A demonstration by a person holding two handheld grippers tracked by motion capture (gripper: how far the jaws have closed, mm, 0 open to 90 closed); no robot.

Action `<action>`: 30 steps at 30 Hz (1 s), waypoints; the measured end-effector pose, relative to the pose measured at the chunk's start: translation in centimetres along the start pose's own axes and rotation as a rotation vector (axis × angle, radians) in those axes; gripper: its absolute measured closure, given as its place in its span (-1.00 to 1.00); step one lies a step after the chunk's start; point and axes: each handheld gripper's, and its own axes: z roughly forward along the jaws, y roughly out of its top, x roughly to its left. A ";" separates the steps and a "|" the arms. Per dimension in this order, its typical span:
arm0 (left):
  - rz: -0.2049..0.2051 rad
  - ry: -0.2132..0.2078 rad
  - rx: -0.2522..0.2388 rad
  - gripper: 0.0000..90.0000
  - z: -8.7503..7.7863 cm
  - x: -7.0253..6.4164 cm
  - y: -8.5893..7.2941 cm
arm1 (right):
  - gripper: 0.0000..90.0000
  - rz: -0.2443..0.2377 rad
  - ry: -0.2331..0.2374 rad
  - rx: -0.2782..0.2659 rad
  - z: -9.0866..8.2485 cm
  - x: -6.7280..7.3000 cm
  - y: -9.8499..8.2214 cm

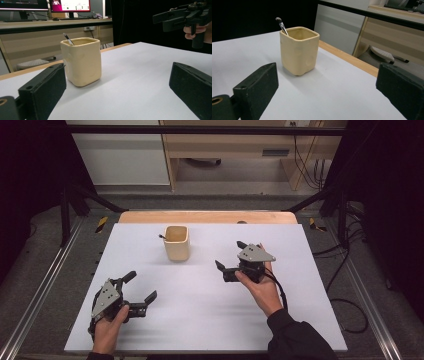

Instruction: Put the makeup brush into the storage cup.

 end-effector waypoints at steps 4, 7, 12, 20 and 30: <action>0.000 0.000 0.000 -0.98 0.0 0.0 0.0 | -0.90 0.002 -0.003 -0.005 -0.6 -0.1 -0.3; 0.001 -0.001 0.001 -0.98 0.0 0.0 0.0 | -0.90 0.008 -0.009 -0.010 -1.1 -0.3 -0.5; 0.002 -0.001 0.001 -0.99 0.0 0.0 0.0 | -0.90 0.011 -0.017 -0.013 -1.9 -0.7 -0.9; 0.004 -0.002 0.003 -0.99 0.0 0.0 0.0 | -0.89 0.021 -0.038 -0.024 -3.1 -1.2 -1.4; 0.004 -0.001 0.004 -0.99 0.0 0.0 -0.1 | -0.87 0.020 -0.061 -0.041 -4.6 -1.9 -2.2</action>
